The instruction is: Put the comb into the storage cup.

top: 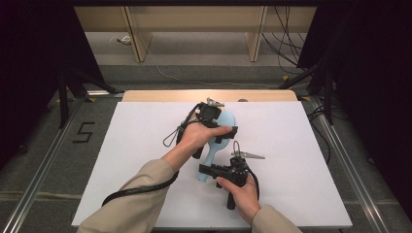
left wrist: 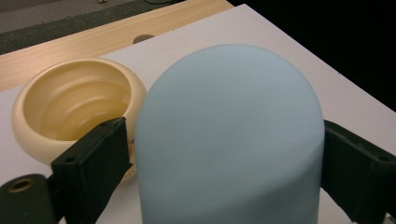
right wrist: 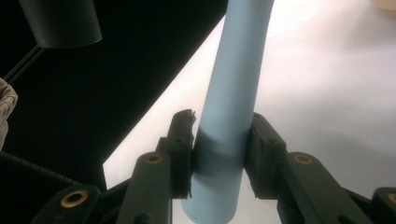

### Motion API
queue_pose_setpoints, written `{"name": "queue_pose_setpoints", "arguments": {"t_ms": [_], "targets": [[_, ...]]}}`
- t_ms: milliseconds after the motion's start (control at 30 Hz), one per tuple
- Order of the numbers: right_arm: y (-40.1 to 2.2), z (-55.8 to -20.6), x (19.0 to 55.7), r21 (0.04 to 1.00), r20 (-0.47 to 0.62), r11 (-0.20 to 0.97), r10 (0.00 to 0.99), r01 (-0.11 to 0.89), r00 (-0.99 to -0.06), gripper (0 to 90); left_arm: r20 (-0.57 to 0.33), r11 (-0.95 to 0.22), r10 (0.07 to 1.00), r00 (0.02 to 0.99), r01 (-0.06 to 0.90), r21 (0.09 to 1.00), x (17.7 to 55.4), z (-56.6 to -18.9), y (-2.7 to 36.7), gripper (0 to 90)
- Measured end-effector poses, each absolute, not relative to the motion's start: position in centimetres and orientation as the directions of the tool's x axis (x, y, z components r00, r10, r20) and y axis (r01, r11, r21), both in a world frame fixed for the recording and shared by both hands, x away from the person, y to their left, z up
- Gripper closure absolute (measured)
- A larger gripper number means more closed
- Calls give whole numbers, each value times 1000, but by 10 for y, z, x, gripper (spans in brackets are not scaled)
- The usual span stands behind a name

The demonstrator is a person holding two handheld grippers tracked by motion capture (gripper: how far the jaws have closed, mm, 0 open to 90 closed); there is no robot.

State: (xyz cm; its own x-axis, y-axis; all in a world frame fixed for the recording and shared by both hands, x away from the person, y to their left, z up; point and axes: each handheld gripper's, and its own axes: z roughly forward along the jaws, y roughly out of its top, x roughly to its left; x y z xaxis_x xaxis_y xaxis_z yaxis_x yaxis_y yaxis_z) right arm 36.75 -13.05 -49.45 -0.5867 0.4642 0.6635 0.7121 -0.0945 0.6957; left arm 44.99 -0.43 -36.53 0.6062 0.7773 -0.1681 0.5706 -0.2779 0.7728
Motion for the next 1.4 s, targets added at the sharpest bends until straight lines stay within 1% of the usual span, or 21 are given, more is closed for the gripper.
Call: {"name": "queue_pose_setpoints", "arguments": {"t_ms": [100, 133, 200, 900, 1333, 1367, 1400], "targets": [[-131, -495, 368, 695, 664, -94, 465, 712, -586, 663, -166, -281, 776, 608, 570, 772, 449, -365, -5, 127], [-131, -495, 368, 694, 664, -95, 465, 713, -585, 664, -162, -285, 776, 610, 567, 773, 449, -365, -5, 159], [-131, -495, 368, 695, 664, -94, 466, 713, -585, 664, -160, -288, 773, 613, 565, 774, 448, -365, -5, 179], [-130, -492, 368, 725, 626, -80, 492, 684, -605, 663, -166, -245, 777, 607, 534, 810, 440, -362, -1, 194], [-132, -490, 370, 749, 587, -69, 530, 658, -612, 658, -159, -218, 760, 630, 479, 850, 430, -358, 4, 196], [-133, -489, 369, 751, 582, -67, 536, 656, -611, 639, -157, -216, 761, 630, 474, 854, 430, -358, 5, 196], [-133, -489, 369, 751, 582, -67, 536, 656, -611, 639, -157, -216, 761, 630, 474, 854, 430, -358, 5, 196]]}}
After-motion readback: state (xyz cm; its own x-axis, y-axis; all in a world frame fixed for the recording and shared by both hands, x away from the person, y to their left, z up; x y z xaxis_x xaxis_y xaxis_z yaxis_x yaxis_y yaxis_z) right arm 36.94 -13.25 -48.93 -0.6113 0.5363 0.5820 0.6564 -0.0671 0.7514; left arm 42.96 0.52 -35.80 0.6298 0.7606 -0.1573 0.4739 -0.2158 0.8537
